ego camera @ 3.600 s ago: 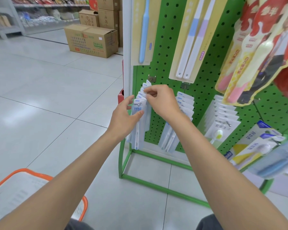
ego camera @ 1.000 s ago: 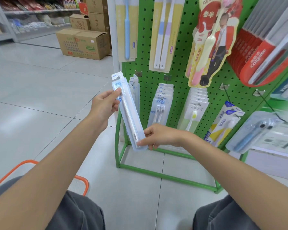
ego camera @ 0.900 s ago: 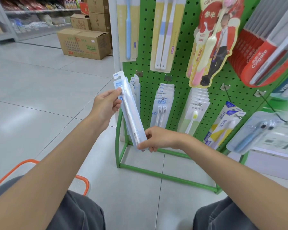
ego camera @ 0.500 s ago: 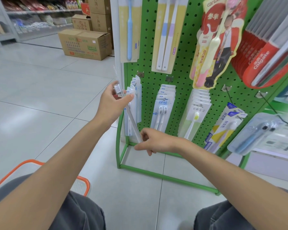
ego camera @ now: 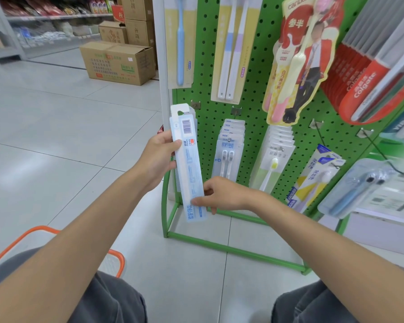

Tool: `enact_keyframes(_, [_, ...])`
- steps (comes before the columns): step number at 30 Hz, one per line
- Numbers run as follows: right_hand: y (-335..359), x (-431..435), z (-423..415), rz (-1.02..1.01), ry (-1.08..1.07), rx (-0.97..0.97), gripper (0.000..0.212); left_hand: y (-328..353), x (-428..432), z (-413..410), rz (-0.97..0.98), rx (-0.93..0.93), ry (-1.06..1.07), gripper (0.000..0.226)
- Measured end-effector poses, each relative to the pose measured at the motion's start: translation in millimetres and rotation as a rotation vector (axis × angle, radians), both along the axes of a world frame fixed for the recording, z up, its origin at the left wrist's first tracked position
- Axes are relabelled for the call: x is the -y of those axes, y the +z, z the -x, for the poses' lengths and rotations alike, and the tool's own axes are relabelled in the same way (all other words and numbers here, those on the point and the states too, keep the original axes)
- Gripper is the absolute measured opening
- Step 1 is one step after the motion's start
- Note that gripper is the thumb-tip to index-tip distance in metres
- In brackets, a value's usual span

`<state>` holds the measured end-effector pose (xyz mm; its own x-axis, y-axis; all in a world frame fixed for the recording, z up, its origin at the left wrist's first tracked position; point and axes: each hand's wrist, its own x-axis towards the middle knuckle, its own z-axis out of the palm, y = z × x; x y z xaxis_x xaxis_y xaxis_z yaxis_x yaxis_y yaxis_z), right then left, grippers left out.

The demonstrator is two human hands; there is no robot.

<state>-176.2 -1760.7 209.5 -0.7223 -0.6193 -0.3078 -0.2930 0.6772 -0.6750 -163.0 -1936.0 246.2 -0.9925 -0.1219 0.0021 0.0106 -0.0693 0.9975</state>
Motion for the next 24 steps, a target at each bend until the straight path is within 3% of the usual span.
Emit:
enact_keyframes(5, [18,-8,13,0.063,-0.134,-0.142,0.029,-9,-9,-3,0.058,0.047,-0.084,0.03])
enact_keyframes(10, [34,-20,25,0.214,-0.254,-0.269,0.026,-14,-15,-4,0.113,0.088,-0.161,0.03])
enact_keyframes(16, [43,-26,29,0.387,-0.323,-0.299,0.005,-15,-23,-7,0.138,0.105,-0.232,0.03])
enact_keyframes(24, [41,-18,26,0.451,-0.367,-0.258,0.006,-14,-19,-9,0.067,0.112,-0.326,0.03])
